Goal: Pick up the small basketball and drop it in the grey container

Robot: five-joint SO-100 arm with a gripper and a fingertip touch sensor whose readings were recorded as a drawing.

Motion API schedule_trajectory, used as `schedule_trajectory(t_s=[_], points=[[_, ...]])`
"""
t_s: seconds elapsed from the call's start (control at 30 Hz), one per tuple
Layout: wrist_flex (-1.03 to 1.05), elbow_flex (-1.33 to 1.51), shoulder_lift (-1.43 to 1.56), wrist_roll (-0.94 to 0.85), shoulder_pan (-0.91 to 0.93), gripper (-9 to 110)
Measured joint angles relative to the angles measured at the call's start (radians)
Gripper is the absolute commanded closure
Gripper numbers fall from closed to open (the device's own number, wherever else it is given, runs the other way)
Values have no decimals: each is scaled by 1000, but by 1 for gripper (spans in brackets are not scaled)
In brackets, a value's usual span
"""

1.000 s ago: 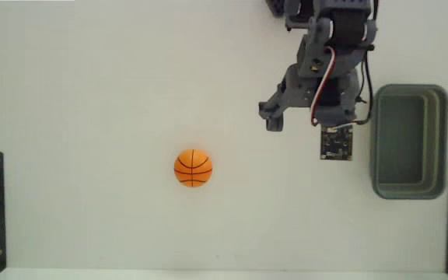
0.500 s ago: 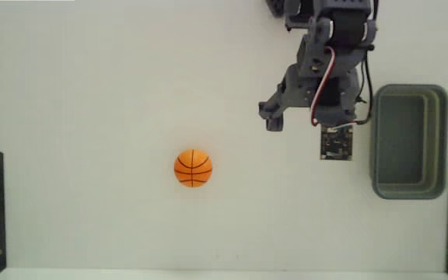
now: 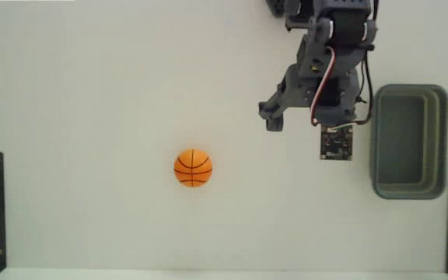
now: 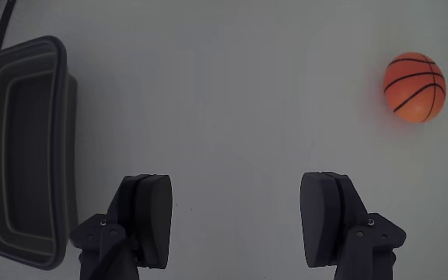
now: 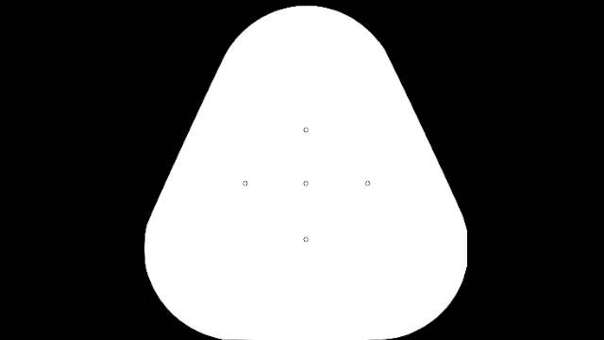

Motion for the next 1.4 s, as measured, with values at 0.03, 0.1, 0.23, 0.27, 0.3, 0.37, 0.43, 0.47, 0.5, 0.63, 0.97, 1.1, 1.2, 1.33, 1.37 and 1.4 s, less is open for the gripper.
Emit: schedule_trajectory(t_s=[0.03, 0.1, 0.23, 0.27, 0.3, 0.37, 0.43, 0.47, 0.5, 0.63, 0.97, 1.1, 1.2, 1.33, 1.37, 1.4], points=[[0, 0, 0, 0, 0, -9], [0, 0, 0, 0, 0, -9], [0, 0, 0, 0, 0, -9], [0, 0, 0, 0, 0, -9], [0, 0, 0, 0, 0, -9], [0, 0, 0, 0, 0, -9], [0, 0, 0, 0, 0, -9], [0, 0, 0, 0, 0, -9], [0, 0, 0, 0, 0, -9], [0, 0, 0, 0, 0, -9], [0, 0, 0, 0, 35, -9], [0, 0, 0, 0, 74, -9], [0, 0, 0, 0, 121, -9], [0, 0, 0, 0, 164, -9], [0, 0, 0, 0, 176, -9], [0, 0, 0, 0, 189, -9]])
